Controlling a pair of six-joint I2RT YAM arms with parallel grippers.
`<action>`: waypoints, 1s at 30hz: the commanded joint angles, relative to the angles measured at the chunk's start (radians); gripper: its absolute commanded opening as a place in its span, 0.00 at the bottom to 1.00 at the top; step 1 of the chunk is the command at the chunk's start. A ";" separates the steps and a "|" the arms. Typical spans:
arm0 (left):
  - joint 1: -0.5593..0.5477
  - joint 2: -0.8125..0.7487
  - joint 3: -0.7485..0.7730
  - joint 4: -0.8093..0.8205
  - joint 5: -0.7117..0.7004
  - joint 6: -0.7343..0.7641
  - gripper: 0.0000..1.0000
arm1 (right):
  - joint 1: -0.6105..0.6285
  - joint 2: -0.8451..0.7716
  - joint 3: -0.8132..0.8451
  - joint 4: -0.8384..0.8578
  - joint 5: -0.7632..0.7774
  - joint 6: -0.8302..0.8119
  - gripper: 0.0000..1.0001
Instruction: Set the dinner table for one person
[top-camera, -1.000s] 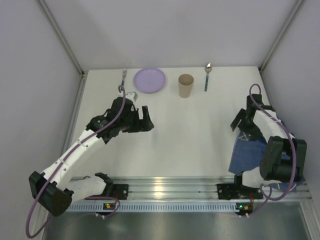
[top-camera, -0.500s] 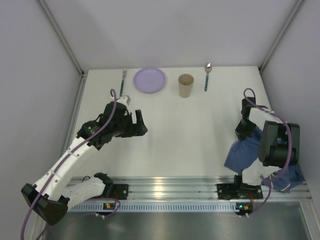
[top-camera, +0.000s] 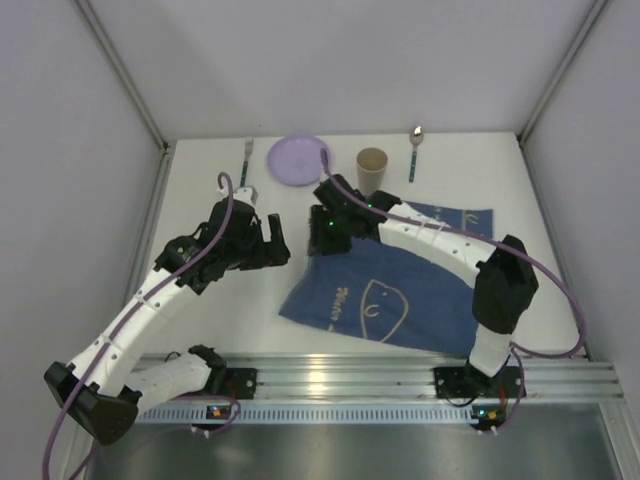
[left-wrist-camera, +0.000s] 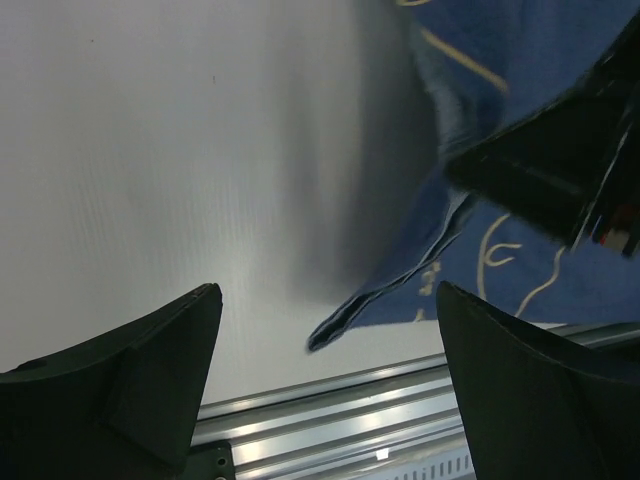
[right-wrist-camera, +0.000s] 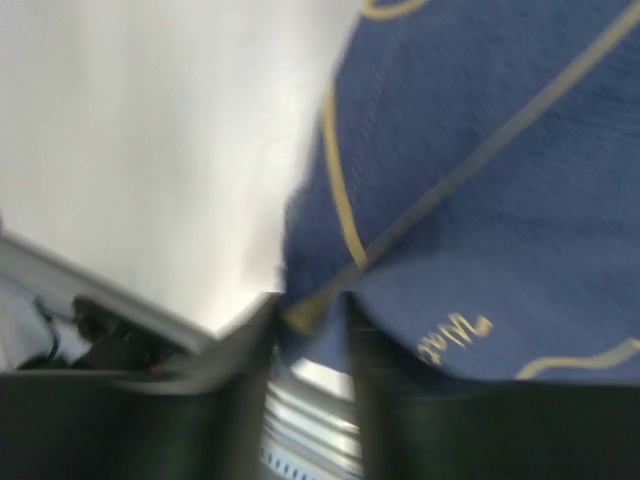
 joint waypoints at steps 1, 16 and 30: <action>-0.002 0.003 0.047 -0.006 -0.033 -0.014 0.94 | 0.121 0.088 0.162 0.027 -0.140 0.097 0.72; -0.002 0.008 -0.030 0.012 -0.051 -0.009 0.94 | 0.081 -0.214 -0.201 0.033 -0.022 0.015 1.00; -0.002 0.126 0.059 0.017 0.004 -0.003 0.94 | -0.132 -0.211 -0.655 0.419 -0.094 -0.048 1.00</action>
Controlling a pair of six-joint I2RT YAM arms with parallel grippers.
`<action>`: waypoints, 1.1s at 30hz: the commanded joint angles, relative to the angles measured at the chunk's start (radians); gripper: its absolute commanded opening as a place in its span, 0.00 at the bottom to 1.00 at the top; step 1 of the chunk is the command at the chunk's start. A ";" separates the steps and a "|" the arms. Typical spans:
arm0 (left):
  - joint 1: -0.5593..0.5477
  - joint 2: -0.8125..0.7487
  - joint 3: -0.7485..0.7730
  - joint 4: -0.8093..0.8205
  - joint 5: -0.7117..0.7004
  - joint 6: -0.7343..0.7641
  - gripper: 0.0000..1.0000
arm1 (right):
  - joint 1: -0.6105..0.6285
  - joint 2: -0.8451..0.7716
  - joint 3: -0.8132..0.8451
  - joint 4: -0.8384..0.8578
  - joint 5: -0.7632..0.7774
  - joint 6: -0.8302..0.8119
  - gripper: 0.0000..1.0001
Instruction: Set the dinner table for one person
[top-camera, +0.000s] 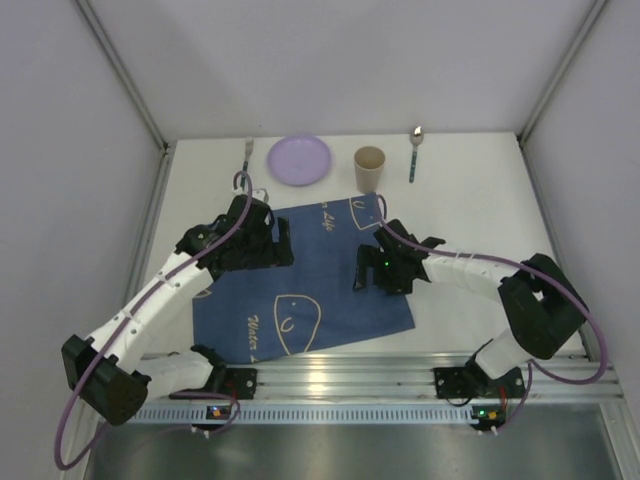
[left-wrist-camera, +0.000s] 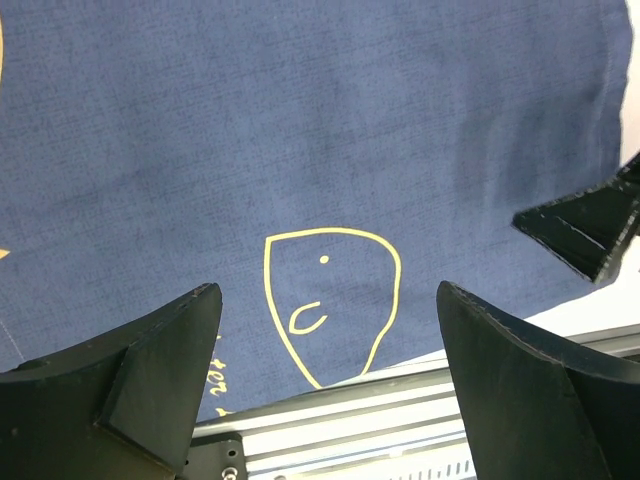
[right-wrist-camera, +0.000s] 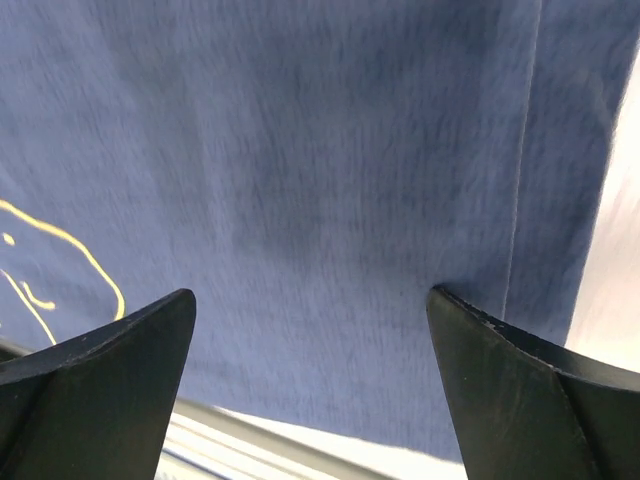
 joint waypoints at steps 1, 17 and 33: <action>-0.003 0.011 0.077 0.014 0.014 -0.003 0.94 | -0.031 0.012 -0.022 0.105 0.028 -0.040 1.00; -0.003 0.028 -0.125 0.014 -0.130 -0.029 0.94 | -0.170 -0.436 -0.287 -0.271 0.129 0.123 1.00; 0.000 0.524 -0.130 0.255 -0.121 -0.020 0.95 | -0.235 -0.148 -0.062 -0.222 0.186 -0.061 1.00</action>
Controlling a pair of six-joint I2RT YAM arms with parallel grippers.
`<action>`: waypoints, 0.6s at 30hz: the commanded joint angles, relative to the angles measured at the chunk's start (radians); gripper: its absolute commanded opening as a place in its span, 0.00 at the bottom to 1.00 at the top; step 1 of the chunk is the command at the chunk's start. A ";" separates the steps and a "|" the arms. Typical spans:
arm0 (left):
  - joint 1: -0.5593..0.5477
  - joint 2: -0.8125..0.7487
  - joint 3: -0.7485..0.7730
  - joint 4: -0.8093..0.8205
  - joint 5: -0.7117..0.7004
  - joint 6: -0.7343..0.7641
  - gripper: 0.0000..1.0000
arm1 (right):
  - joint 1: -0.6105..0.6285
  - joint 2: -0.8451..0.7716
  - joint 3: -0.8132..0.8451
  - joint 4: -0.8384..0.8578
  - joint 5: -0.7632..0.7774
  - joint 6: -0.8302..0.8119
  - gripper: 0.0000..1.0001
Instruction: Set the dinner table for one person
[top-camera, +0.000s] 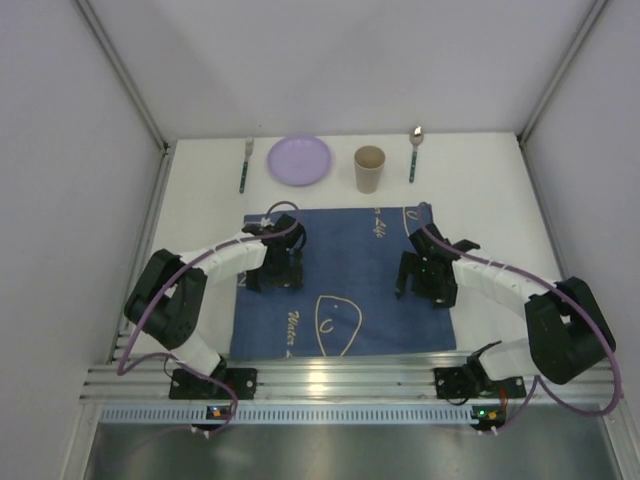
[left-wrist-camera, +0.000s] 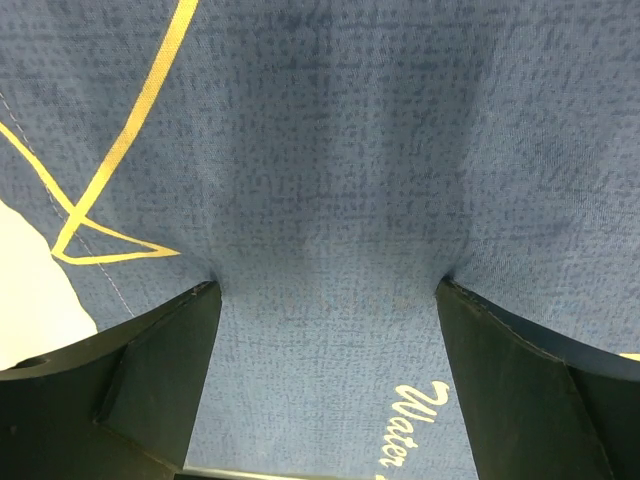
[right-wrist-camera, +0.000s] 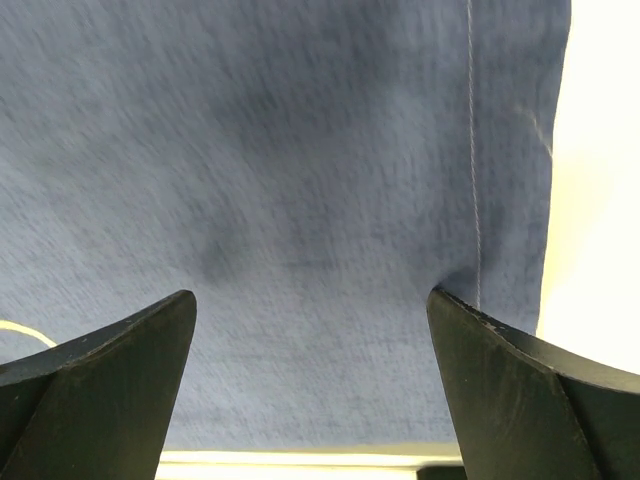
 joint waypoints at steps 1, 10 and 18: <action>0.006 0.073 0.054 0.087 -0.041 0.005 0.95 | -0.048 0.052 0.089 0.018 0.042 -0.071 1.00; 0.023 0.216 0.229 0.029 -0.052 0.040 0.96 | -0.118 0.128 0.160 0.038 0.008 -0.147 1.00; 0.019 0.032 0.274 -0.126 -0.070 -0.135 0.96 | -0.138 0.084 0.265 0.013 -0.054 -0.213 0.99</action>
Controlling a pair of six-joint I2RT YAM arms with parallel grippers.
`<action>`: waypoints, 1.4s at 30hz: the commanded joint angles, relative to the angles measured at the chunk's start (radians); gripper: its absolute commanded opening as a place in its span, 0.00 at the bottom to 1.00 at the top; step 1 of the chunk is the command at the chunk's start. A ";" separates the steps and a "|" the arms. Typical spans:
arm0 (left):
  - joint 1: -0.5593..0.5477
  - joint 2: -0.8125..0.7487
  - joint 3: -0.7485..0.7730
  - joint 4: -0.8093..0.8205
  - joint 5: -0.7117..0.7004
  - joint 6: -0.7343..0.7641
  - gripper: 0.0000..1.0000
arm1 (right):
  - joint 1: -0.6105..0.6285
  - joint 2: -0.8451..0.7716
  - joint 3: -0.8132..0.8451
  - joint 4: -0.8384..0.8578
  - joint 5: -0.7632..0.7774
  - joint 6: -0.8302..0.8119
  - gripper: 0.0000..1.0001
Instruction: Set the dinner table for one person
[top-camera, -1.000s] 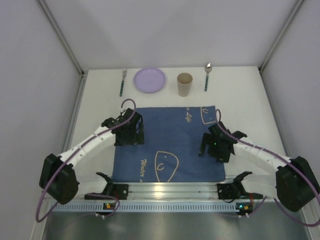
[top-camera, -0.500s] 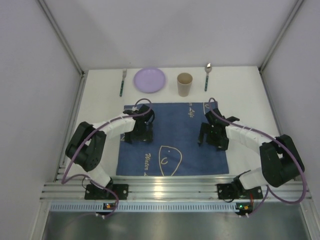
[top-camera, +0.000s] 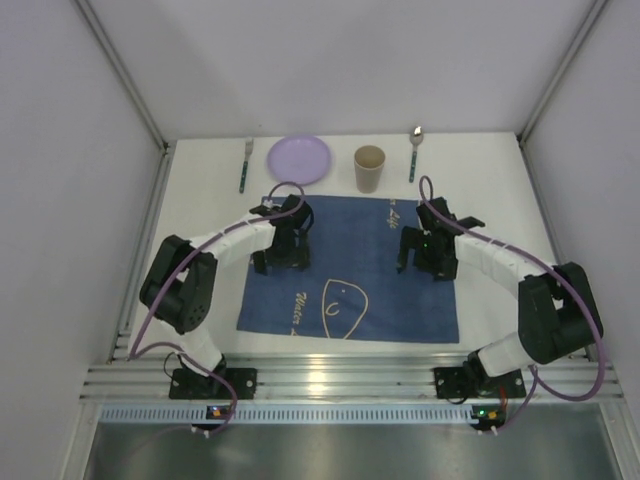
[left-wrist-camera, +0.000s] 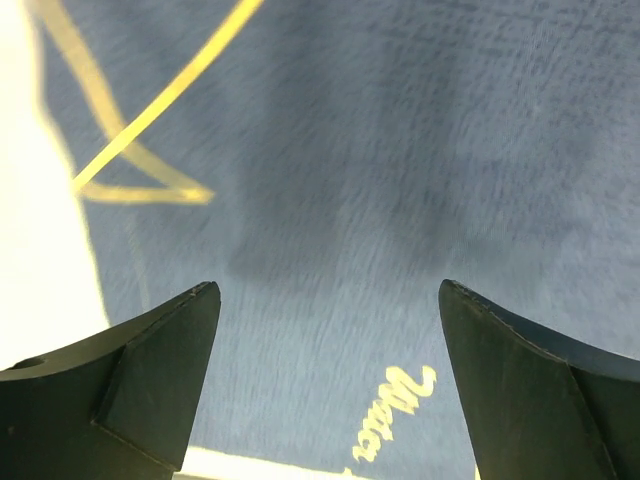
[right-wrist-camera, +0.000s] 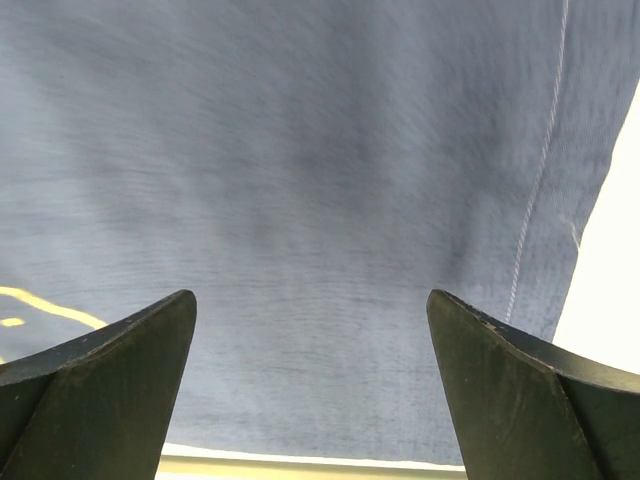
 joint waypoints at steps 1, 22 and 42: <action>0.001 -0.147 0.050 -0.107 -0.041 -0.128 0.96 | -0.015 -0.046 0.107 -0.010 -0.029 -0.049 0.99; -0.004 -0.365 0.075 -0.084 0.009 0.023 0.96 | -0.075 0.734 1.453 -0.355 0.004 -0.077 0.99; 0.130 -0.228 0.092 0.110 0.084 0.201 0.97 | -0.114 0.818 1.566 -0.346 0.041 -0.080 0.13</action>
